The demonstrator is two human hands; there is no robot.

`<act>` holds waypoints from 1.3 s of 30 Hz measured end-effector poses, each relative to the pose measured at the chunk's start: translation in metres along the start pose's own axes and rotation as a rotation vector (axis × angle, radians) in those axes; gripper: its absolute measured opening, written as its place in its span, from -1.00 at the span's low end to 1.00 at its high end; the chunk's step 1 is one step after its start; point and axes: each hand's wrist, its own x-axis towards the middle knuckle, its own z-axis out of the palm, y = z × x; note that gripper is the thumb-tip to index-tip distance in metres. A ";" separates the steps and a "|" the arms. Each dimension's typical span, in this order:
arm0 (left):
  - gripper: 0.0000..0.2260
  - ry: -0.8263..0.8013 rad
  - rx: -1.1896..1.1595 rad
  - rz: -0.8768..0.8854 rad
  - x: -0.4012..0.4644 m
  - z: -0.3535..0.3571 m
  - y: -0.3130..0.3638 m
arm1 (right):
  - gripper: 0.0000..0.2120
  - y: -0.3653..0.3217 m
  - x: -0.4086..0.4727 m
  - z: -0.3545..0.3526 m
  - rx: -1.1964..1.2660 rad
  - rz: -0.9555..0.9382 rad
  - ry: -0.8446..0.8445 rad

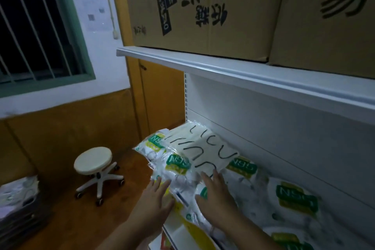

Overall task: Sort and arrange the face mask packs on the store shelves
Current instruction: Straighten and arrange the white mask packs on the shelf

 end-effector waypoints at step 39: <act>-0.66 -0.809 -0.830 0.019 0.224 -0.047 0.027 | -0.75 -0.061 0.092 0.046 0.004 0.343 0.662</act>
